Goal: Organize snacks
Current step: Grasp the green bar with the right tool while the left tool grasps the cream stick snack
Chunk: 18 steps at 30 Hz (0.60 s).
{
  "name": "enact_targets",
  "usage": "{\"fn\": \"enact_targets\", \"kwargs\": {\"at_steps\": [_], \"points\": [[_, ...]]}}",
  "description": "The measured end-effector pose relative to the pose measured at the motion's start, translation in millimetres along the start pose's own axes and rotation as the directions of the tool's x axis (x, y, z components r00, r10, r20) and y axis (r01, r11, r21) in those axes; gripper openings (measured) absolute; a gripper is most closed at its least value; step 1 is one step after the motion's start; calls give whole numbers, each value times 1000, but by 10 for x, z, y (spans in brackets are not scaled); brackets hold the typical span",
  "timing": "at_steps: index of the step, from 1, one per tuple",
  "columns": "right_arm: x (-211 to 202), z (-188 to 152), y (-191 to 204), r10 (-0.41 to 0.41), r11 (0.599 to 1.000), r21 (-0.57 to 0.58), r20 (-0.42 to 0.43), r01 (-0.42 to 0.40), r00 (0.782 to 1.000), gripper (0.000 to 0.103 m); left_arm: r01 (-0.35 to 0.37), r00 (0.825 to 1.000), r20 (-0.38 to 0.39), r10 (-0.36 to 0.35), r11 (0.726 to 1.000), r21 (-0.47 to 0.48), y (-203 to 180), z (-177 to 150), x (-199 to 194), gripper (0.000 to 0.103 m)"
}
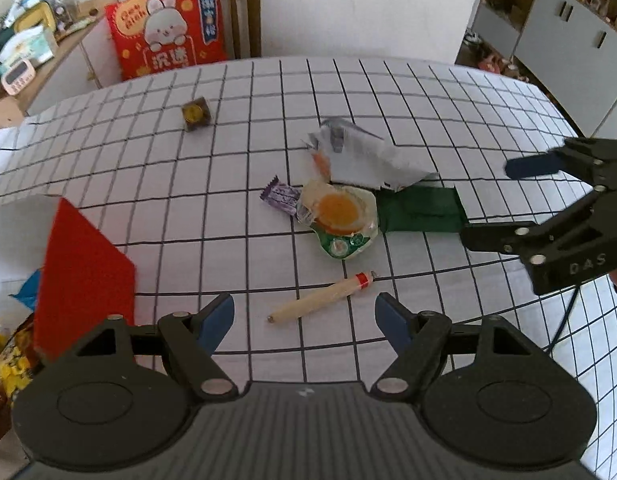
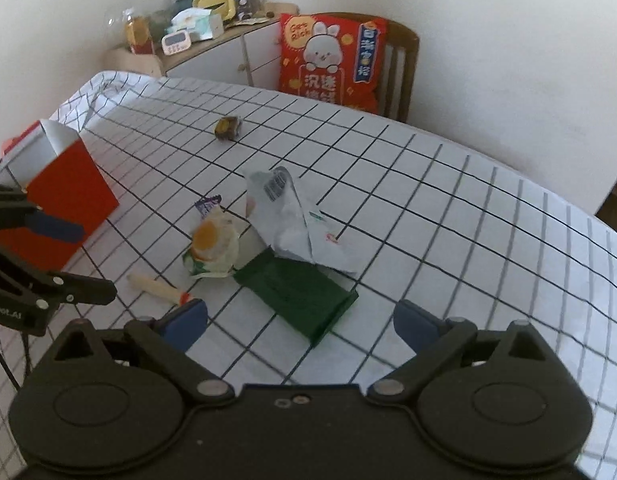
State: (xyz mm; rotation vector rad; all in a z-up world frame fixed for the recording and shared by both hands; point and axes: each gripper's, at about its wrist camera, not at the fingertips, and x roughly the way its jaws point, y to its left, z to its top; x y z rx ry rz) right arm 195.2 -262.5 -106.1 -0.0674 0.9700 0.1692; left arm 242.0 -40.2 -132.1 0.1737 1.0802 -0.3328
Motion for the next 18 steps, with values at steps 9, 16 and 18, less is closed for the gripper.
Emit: {"fn": "enact_targets", "kwargs": {"at_steps": [9,16,18], "points": [[399,18,-1,30,984,-172,-49,-38,998,93,22,998,-56,-18,997,74,-78,44,309,77],[558,57,-50,48,983,-176,-59,-58,997,89,30,997,-70,-19,987,158,-161,50,465,77],[599,46,-32,44,981,-187,-66,-55,997,87,36,996,-87,-21,985,169,-168,53,524,77]]}}
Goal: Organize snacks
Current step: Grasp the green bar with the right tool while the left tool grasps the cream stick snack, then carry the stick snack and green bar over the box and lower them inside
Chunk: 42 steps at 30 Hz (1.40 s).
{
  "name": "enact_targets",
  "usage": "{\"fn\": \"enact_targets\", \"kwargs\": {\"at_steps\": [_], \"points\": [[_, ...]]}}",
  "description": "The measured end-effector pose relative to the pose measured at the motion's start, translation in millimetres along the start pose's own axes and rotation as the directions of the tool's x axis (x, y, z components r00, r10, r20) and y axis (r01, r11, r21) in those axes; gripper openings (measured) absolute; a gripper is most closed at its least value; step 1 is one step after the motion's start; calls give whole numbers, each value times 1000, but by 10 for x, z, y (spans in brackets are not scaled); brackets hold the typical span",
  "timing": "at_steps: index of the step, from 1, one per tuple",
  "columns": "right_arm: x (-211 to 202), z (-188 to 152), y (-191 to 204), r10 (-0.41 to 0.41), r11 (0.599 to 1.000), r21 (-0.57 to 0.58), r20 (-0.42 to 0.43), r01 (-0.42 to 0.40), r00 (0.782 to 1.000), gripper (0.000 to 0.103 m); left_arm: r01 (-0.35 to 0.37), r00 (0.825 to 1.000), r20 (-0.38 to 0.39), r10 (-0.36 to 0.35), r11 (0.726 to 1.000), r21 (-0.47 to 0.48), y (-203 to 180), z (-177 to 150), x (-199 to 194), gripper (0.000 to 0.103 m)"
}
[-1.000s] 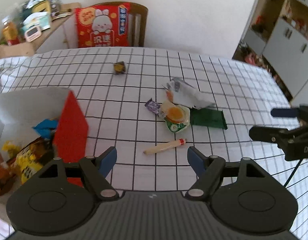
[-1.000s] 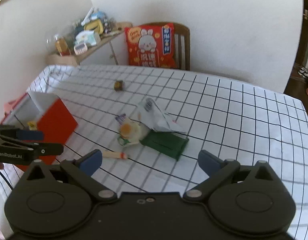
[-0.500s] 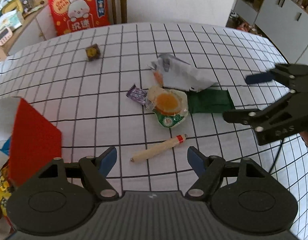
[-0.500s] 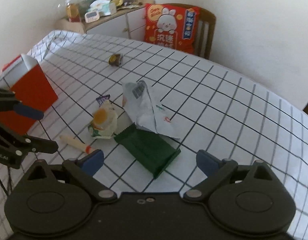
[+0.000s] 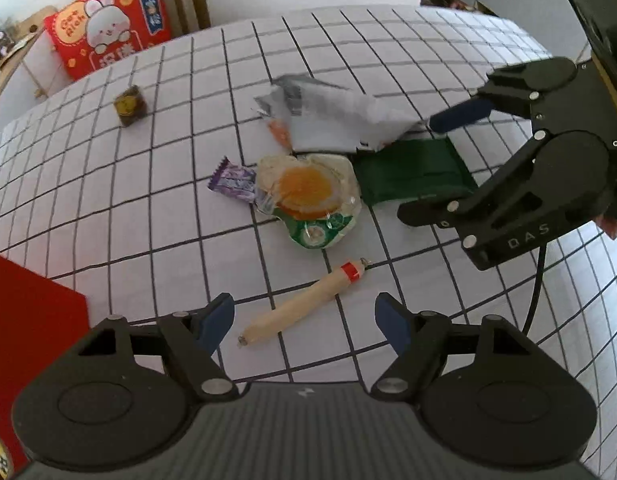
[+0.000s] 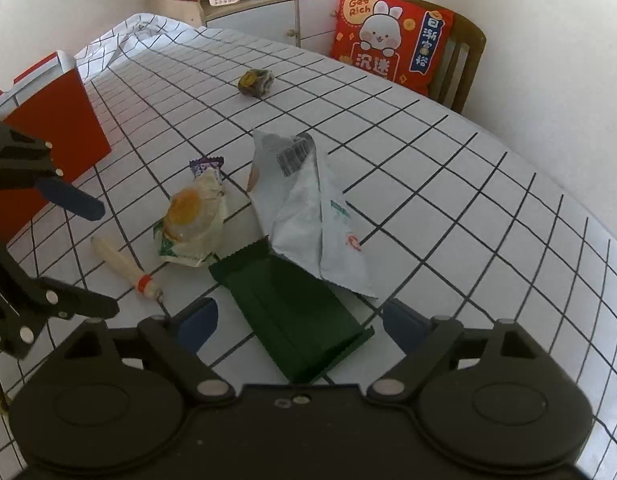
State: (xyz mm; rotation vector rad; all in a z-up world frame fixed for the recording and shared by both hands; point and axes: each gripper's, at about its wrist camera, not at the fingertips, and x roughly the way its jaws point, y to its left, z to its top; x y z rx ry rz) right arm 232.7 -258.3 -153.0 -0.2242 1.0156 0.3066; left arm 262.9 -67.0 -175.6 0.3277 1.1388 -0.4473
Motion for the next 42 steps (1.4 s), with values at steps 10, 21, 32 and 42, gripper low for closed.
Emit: {"fn": "enact_targets", "kwargs": {"at_steps": [10,21,32,42], "points": [[-23,-61,89,-20,1000,-21,33,21,999,74,8,1000,0,-8,1000,-20,19,-9,59,69],[-113,-158,363,-75,997,29,39,74,996,45,5,1000,24,-5,1000,-27,-130,-70,-22,33],[-290,-404,598,-116,961,254,25,106,993,43,-23,999,32,27,992,-126,-214,-213,-93,10],[-602,-647,944,-133,926,360,40,110,990,43,10,1000,15,-7,971,-238,-177,-466,-309,10]]}}
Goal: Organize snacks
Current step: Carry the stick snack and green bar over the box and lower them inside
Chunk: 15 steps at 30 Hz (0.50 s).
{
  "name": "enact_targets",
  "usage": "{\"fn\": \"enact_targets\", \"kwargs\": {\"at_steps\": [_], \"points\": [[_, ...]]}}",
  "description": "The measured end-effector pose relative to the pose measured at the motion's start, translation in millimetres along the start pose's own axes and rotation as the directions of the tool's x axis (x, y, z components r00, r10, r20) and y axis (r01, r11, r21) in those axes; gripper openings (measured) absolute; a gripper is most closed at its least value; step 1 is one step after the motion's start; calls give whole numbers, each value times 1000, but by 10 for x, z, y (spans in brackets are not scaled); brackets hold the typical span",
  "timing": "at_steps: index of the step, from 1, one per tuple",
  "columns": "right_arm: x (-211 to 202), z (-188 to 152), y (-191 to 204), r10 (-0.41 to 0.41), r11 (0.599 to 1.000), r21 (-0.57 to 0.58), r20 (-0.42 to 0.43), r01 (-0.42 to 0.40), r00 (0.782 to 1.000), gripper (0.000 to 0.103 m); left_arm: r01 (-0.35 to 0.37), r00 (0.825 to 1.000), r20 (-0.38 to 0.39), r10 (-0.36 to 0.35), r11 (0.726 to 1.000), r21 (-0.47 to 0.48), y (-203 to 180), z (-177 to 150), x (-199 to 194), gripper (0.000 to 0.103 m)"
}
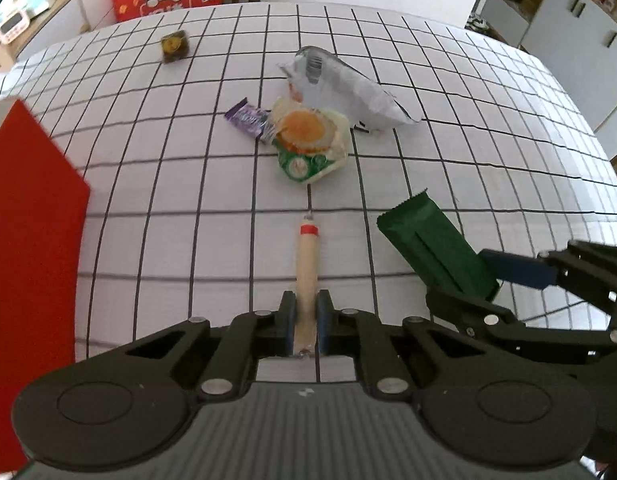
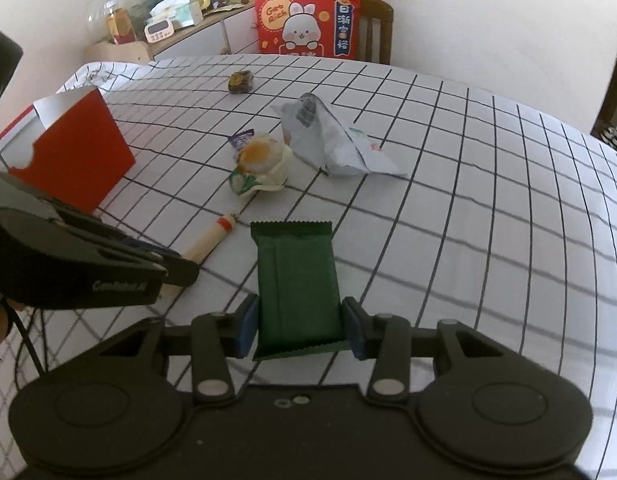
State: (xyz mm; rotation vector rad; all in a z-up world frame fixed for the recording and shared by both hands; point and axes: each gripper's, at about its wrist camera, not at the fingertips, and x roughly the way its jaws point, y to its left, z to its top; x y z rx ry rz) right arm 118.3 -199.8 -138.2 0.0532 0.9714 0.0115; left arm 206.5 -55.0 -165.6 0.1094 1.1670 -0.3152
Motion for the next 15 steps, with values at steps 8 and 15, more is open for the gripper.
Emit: {"fn": "enact_targets", "kwargs": {"at_steps": [8,15], "points": [[-297,-124,204,8,999,32,10,-8,1000,43,46,999,9,-46,997,-54,123,-233,-315,10],[-585,-189,444,21,999,48,28,-22,999,43,60,998,35,-58,996,-72,186,-427,-639,10]]}}
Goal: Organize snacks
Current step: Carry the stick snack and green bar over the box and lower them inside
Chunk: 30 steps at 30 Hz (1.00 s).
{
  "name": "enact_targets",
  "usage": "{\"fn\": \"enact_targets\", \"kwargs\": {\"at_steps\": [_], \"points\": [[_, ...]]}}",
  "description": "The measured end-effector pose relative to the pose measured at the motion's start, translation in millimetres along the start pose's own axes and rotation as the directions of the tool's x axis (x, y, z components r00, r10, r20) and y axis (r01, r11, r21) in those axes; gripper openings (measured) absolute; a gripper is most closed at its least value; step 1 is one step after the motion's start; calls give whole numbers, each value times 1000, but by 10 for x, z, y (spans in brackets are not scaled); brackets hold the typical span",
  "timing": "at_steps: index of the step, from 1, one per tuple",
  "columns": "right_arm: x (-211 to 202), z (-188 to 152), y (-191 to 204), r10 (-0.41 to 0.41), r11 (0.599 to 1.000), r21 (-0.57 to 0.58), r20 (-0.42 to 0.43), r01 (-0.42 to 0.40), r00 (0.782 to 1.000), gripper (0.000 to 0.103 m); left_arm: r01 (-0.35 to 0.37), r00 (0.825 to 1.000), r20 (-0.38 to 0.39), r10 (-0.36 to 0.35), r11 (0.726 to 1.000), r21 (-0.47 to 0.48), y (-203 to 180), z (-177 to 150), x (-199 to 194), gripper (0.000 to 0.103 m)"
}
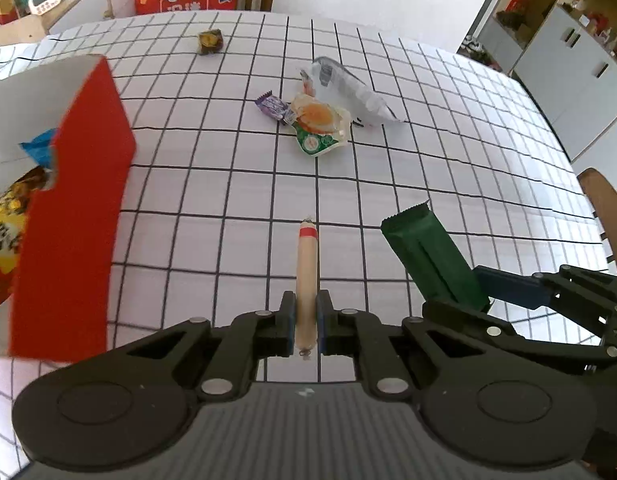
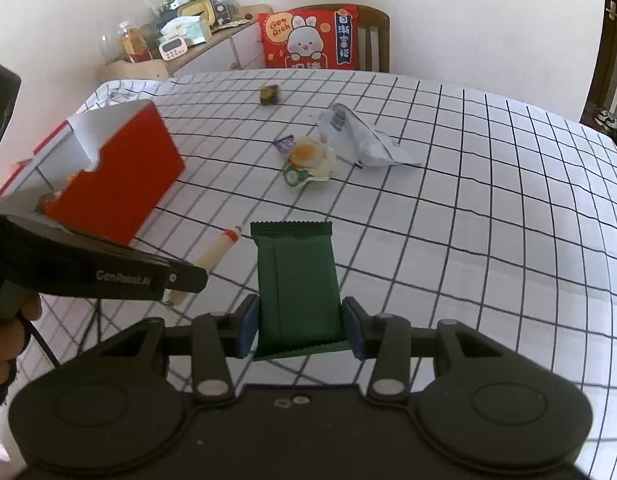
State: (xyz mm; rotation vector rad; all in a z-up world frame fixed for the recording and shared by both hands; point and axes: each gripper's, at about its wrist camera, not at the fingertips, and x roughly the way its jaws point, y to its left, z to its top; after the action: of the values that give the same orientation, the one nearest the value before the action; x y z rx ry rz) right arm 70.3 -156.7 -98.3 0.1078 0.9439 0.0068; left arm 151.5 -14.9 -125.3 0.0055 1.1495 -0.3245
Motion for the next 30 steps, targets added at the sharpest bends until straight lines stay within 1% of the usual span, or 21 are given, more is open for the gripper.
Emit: {"fn": "enact_targets", "kwargs": {"at_steps": [8,15,23,30], "points": [[-298,71,330,-1,1000,-14,39,2,999,43,4,998,67,-3,1000,-20,168,-140,-524,10],[-473,203,688,17,999,-46,74,-13,997,43,11,989,148,-1,998,-64,483,-181,-1006,10],[-534,470,1162,52,994,-105,116,-40,992,43,-7,975,222,34,993,-119,929,-175,-1411,10],[-452,680,1578,73,985,-164,132,-51,989,43,-43,962,261,85,985,-165,1354,-160,-1609,10]]}}
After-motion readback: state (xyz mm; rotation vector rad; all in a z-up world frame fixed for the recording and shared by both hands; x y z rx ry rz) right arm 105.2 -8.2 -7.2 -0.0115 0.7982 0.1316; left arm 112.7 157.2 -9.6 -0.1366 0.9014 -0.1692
